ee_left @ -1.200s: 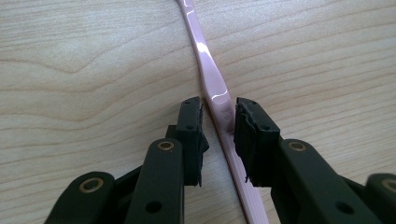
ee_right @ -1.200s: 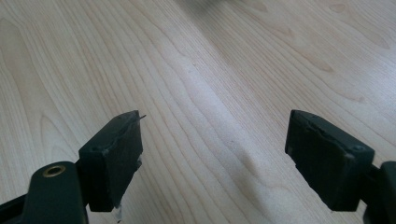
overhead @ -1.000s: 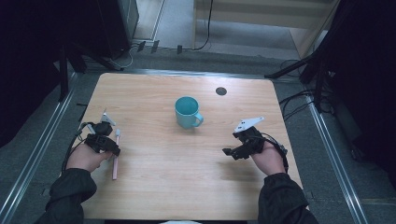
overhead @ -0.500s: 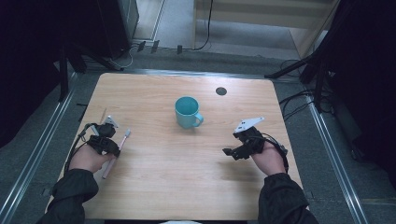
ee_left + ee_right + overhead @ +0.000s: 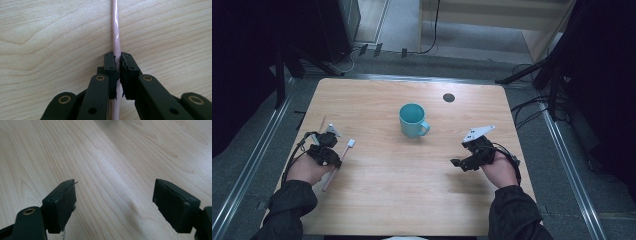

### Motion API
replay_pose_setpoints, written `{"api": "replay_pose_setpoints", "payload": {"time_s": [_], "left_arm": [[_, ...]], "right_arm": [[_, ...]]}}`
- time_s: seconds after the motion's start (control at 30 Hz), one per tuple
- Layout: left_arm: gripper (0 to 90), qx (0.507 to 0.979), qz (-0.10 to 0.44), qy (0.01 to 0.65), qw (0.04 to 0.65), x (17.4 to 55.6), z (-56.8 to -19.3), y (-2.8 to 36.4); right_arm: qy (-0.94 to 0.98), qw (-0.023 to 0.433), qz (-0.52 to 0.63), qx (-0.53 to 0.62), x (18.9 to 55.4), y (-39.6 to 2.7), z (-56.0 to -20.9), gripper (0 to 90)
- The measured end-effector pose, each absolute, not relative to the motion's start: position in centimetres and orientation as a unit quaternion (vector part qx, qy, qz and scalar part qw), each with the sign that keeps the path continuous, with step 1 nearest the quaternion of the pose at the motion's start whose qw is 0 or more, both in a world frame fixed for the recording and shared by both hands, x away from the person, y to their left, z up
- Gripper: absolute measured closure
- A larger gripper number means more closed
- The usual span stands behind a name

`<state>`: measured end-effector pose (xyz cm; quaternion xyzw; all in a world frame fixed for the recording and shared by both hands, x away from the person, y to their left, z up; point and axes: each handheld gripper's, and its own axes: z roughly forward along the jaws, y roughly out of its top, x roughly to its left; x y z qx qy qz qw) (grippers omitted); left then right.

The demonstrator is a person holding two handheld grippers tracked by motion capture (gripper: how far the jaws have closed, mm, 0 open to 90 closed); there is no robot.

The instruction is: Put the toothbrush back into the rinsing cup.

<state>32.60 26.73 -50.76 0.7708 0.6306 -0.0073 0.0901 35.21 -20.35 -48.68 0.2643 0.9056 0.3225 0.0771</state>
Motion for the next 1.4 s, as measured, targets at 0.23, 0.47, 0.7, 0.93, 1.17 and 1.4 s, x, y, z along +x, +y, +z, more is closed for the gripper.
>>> {"api": "replay_pose_setpoints", "payload": {"time_s": [0.23,0.47,0.7,0.93,1.17,1.4], "left_arm": [[84.0,0.779,-0.031,0.615,0.115,32.5,-50.2,26.8],[84.0,0.779,-0.024,0.612,0.131,32.3,-49.2,26.6],[84.0,0.779,-0.007,0.605,0.162,32.0,-47.8,26.6],[84.0,0.773,0.005,0.599,0.209,32.2,-46.7,26.6],[84.0,0.761,0.029,0.594,0.259,32.2,-45.9,26.7],[83.9,0.753,0.049,0.587,0.294,32.9,-45.7,26.0]], "right_arm": [[0.903,0.077,0.327,0.268,35.2,-20.5,-48.6,18.8],[0.903,0.076,0.325,0.27,35.2,-20.6,-48.6,18.8],[0.904,0.076,0.325,0.266,35.1,-20.5,-48.7,18.8],[0.902,0.076,0.325,0.272,35.0,-20.7,-48.7,18.8],[0.9,0.076,0.329,0.277,34.8,-21.1,-48.6,18.8],[0.898,0.078,0.329,0.28,34.4,-21.5,-48.6,18.8]]}}
